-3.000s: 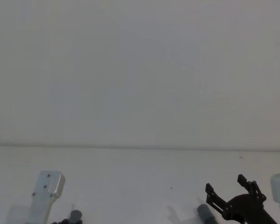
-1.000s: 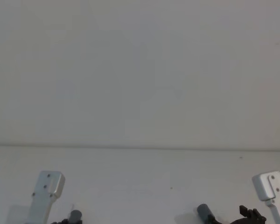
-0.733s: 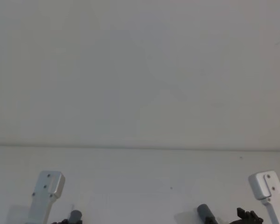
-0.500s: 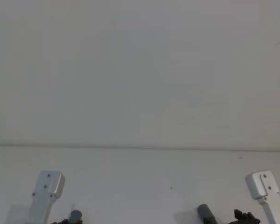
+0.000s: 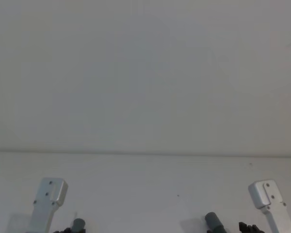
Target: Use both hands to pick up one end of the pipe from the table, align the ends, and insert them.
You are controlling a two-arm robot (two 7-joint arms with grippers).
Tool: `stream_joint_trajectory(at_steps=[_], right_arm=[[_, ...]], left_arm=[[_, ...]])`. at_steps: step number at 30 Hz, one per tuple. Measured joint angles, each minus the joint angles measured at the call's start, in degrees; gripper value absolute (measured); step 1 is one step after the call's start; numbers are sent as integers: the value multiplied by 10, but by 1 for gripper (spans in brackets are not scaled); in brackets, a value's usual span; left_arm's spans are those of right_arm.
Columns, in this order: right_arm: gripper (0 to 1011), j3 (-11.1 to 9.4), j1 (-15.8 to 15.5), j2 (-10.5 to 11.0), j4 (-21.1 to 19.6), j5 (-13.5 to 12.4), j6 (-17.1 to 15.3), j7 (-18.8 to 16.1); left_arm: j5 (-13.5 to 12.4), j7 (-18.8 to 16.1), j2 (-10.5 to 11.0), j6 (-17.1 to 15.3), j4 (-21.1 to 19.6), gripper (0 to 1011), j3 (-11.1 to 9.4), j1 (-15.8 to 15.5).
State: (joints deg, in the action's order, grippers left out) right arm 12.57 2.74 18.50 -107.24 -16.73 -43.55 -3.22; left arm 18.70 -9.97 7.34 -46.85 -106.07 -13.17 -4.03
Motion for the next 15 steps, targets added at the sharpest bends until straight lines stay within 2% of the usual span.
stream_joint_trajectory(at_steps=[15], right_arm=[[1000, 2, 7, -19, 16, 6, -6, 3]], left_arm=[[0, 0, 0, 0, 0, 327, 0, 0]])
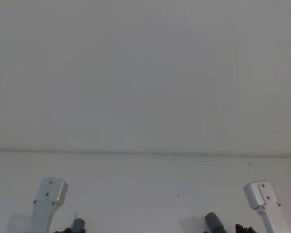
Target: Use both hands to pick up one end of the pipe from the table, align the ends, and insert them.
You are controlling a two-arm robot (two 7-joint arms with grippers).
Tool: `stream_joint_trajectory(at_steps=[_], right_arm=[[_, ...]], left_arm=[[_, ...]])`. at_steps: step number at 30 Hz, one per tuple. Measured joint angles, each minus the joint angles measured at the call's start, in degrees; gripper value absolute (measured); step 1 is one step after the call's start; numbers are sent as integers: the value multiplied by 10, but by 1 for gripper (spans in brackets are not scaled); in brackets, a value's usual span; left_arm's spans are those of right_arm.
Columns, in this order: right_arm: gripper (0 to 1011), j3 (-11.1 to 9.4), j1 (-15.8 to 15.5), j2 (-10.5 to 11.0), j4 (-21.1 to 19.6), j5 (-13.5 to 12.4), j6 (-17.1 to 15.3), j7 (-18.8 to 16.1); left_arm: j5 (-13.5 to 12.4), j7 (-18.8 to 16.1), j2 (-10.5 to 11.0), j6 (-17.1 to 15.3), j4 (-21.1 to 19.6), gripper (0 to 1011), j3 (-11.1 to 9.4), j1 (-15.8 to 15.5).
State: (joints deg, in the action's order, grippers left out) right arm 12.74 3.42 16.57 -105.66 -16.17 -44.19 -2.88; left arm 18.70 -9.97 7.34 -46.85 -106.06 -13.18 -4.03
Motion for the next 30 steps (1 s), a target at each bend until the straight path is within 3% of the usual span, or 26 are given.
stream_joint_trajectory(at_steps=[14, 30], right_arm=[[1000, -1, 0, -13, 5, 4, -14, 4], [1000, 3, 2, -9, 12, 14, -13, -6]], left_arm=[[0, 0, 0, 0, 0, 327, 0, 0], [0, 0, 0, 0, 0, 327, 0, 0]])
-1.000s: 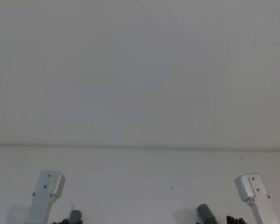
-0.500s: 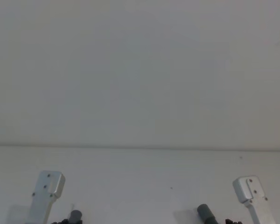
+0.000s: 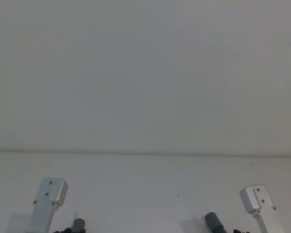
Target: Use both hands to pick up one end of the pipe from the table, align the ends, and insert them.
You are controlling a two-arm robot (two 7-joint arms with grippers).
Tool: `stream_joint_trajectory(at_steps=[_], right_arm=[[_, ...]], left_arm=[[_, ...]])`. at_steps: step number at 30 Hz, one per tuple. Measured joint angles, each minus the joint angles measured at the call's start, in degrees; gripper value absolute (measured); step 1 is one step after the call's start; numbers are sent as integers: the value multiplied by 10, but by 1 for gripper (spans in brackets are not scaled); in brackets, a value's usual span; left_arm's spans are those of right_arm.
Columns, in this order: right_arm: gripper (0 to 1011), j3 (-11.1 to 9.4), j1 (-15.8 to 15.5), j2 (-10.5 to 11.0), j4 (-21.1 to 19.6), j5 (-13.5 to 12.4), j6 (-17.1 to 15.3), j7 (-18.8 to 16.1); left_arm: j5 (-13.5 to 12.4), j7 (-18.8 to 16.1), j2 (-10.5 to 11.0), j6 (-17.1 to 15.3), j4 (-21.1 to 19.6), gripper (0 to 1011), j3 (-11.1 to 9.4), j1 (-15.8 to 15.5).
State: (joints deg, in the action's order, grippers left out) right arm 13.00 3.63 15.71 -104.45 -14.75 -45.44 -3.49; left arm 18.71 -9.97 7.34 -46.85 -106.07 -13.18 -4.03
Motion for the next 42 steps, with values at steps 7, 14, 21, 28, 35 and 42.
stream_joint_trajectory(at_steps=[7, 14, 21, 28, 35, 42], right_arm=[[1000, 1, 1, 1, 3, 4, 2, -6], [978, 1, 1, 1, 5, 6, 3, -9], [811, 2, 1, 1, 6, 8, 3, -11], [615, 2, 1, 1, 6, 8, 4, -12], [367, 2, 1, 1, 6, 9, 4, -12], [194, 2, 1, 1, 7, 9, 4, -13]], left_arm=[[0, 0, 0, 0, 0, 327, 0, 0], [0, 0, 0, 0, 0, 327, 0, 0], [0, 0, 0, 0, 0, 327, 0, 0], [0, 0, 0, 0, 0, 327, 0, 0], [0, 0, 0, 0, 0, 327, 0, 0], [0, 0, 0, 0, 0, 327, 0, 0]])
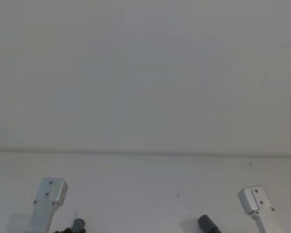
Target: Use both hands to pick up one end of the pipe from the table, align the ends, and insert them.
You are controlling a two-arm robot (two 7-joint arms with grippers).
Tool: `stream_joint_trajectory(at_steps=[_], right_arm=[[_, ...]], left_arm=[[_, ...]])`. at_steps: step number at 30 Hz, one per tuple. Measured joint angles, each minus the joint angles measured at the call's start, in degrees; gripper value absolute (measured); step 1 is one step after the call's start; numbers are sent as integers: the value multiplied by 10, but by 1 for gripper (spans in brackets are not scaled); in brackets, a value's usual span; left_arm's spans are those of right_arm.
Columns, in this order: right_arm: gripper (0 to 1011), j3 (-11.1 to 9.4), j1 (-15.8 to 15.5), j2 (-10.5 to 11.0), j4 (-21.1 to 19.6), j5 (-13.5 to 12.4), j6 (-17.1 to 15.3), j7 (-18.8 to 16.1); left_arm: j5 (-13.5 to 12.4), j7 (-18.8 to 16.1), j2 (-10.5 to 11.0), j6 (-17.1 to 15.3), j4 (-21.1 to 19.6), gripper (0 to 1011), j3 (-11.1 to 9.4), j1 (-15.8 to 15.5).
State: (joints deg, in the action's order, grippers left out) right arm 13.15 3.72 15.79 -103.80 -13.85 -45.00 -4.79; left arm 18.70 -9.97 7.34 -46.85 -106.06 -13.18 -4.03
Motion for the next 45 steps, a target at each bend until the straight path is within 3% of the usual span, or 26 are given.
stream_joint_trajectory(at_steps=[8, 29, 45], right_arm=[[135, 0, 0, 0, 0, 0, 0, 0], [117, 1, -1, 4, -1, 0, 5, -7], [103, 7, -18, 40, -22, 8, 93, -59]], left_arm=[[0, 0, 0, 0, 0, 327, 0, 0], [-2, 9, 6, 1, -1, 327, -3, 0], [-13, 56, 40, 48, -21, 327, -18, -2]])
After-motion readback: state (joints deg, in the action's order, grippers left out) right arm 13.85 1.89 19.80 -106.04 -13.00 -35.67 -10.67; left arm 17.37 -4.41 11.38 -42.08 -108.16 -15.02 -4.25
